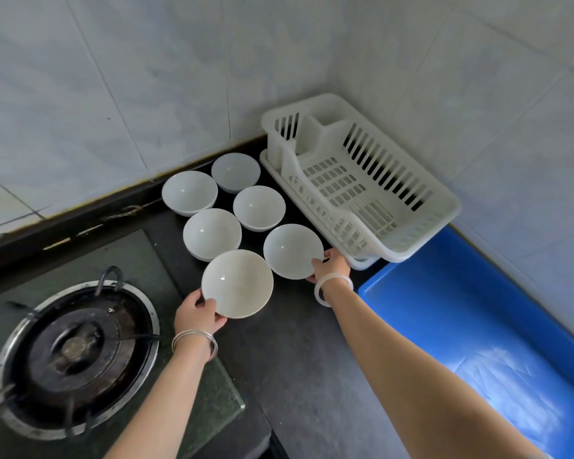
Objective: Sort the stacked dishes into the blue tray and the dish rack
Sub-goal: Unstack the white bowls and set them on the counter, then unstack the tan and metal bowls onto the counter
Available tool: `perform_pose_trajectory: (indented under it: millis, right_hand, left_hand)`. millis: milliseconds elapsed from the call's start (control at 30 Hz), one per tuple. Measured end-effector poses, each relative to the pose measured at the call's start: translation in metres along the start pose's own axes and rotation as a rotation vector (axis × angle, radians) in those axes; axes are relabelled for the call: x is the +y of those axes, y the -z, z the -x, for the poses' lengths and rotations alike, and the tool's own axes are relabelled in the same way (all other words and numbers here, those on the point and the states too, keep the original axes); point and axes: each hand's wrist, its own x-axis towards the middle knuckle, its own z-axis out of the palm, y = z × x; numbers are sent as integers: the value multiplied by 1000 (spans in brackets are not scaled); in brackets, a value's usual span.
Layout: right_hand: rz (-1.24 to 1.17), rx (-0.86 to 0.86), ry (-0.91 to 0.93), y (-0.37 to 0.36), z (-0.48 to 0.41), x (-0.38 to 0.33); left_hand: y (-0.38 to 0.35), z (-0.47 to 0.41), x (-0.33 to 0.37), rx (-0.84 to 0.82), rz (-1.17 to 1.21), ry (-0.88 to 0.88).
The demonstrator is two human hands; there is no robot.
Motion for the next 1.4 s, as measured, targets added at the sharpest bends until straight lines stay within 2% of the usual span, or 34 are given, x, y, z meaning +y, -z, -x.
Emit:
perform_pose_trajectory:
  millis: [333, 633, 733, 900, 1000, 1100, 1267, 1400]
  right_hand:
    - [-142, -99, -103, -1, 0, 0]
    - [-166, -257, -151, 8, 21, 3]
    - [-114, -310, -123, 19, 32, 2]
    - [-81, -326, 9, 62, 74, 16]
    - [13, -217, 155, 108, 110, 40]
    - [79, -85, 228, 165, 148, 78]
    - [262, 236, 112, 256, 202, 157]
    - [404, 410, 34, 301, 238, 216]
  left_hand:
    - [-3, 4, -3, 38, 75, -9]
    - [-4, 21, -10, 54, 35, -109]
    - [-4, 34, -15, 30, -63, -155]
    - [-7, 67, -36, 1, -84, -109]
    - [-20, 97, -54, -115, -129, -89]
    - [-44, 136, -72, -306, -256, -87]
    - [-89, 219, -114, -685, -624, -217]
    - [-110, 278, -154, -914, -890, -428]
